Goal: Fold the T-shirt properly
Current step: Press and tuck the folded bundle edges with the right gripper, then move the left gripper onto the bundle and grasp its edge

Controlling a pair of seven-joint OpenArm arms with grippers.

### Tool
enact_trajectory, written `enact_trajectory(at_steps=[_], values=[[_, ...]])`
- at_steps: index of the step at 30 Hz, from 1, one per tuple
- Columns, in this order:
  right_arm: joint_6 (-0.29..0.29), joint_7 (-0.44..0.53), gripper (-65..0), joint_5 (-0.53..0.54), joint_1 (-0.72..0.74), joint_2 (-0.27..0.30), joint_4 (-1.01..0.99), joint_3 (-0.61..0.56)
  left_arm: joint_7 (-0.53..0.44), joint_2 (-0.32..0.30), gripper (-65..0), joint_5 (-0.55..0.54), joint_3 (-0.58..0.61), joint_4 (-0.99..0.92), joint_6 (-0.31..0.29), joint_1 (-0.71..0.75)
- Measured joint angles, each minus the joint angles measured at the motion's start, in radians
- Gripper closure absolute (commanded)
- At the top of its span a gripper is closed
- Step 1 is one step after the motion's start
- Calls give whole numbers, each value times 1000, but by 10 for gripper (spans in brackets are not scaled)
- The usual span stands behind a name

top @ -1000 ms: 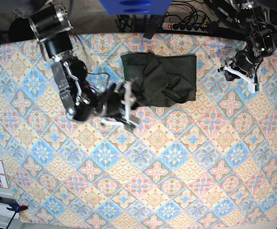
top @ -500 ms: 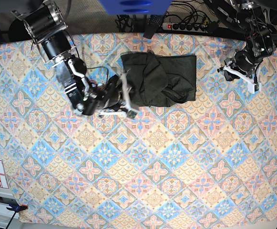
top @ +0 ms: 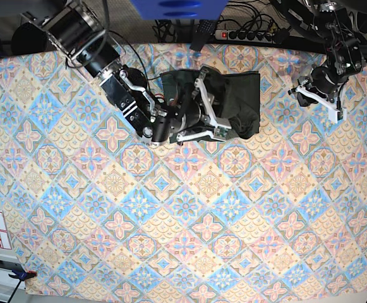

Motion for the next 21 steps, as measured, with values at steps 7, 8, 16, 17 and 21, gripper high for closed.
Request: enact_trajectory(at_steps=[7, 8, 16, 17, 21], values=[[8, 3, -173, 5, 50, -72, 0, -123, 0, 2, -154, 1, 0, 0, 0, 0], [10, 6, -174, 11, 64, -72, 0, -142, 0, 2, -154, 0, 0, 0, 0, 0], [10, 3, -171, 10, 111, -74, 16, -263, 0, -1, -154, 4, 21, 122, 4, 0], [11, 2, -171, 13, 102, -74, 29, -242, 4, -3, -154, 0, 32, 150, 0, 0], [7, 25, -171, 11, 112, -11, 103, -52, 9, -3, -154, -2, 123, 257, -1, 3]])
